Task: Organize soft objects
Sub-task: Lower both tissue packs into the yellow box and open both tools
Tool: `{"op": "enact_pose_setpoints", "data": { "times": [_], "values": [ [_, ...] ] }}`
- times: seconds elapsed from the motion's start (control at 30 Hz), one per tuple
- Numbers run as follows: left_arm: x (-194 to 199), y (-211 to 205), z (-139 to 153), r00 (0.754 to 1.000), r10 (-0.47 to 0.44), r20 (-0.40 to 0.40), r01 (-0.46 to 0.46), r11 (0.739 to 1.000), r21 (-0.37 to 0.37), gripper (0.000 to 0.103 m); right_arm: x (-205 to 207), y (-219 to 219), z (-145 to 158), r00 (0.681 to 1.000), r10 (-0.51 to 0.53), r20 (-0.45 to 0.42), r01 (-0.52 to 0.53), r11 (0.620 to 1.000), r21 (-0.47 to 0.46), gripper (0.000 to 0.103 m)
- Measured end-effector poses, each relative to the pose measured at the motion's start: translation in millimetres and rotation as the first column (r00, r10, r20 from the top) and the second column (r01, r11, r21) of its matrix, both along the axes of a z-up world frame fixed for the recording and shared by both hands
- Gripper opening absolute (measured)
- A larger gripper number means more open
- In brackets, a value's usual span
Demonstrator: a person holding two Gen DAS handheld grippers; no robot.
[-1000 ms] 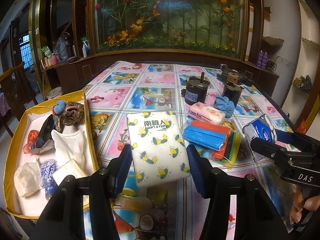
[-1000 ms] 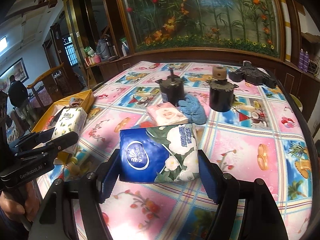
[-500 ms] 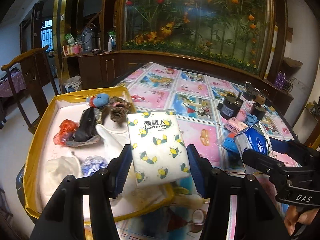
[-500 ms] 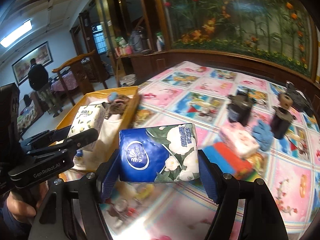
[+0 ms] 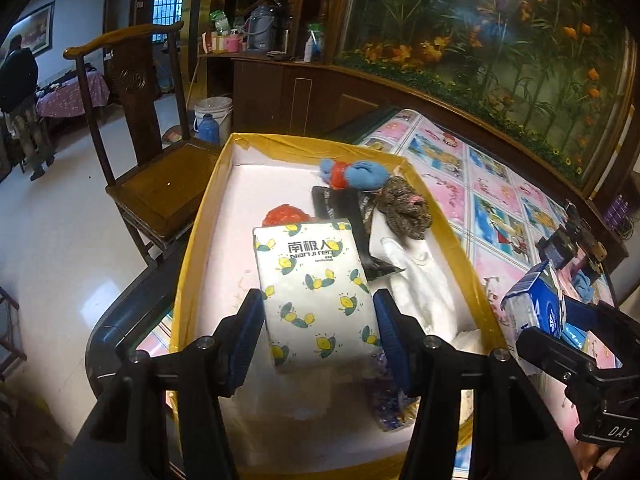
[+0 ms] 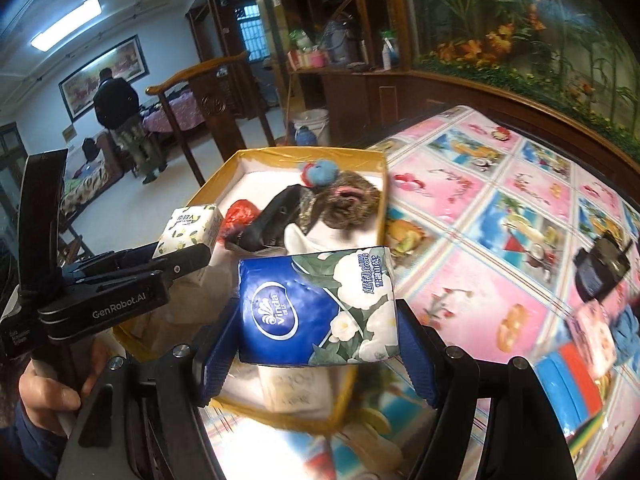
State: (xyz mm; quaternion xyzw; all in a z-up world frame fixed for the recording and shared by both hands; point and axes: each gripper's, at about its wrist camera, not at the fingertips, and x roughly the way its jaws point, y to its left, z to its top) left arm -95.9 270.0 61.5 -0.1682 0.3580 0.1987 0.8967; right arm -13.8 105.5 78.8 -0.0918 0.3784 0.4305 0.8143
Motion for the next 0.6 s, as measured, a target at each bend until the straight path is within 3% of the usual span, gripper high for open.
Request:
{"op": "enact_pose_setpoints", "data": {
  "times": [0.27, 0.6],
  "values": [
    [6, 23, -11, 0.997, 0.012, -0.074, -0.015, 0.999, -0.041, 0.055, 14, 51, -10, 0.999, 0.038, -0.038, -0.041, 0.996, -0.084, 0.078],
    [5, 32, -17, 0.996, 0.019, -0.09, -0.024, 0.998, -0.057, 0.056, 32, 87, -30, 0.996, 0.026, -0.089, -0.039, 0.987, -0.154, 0.078]
  ]
}}
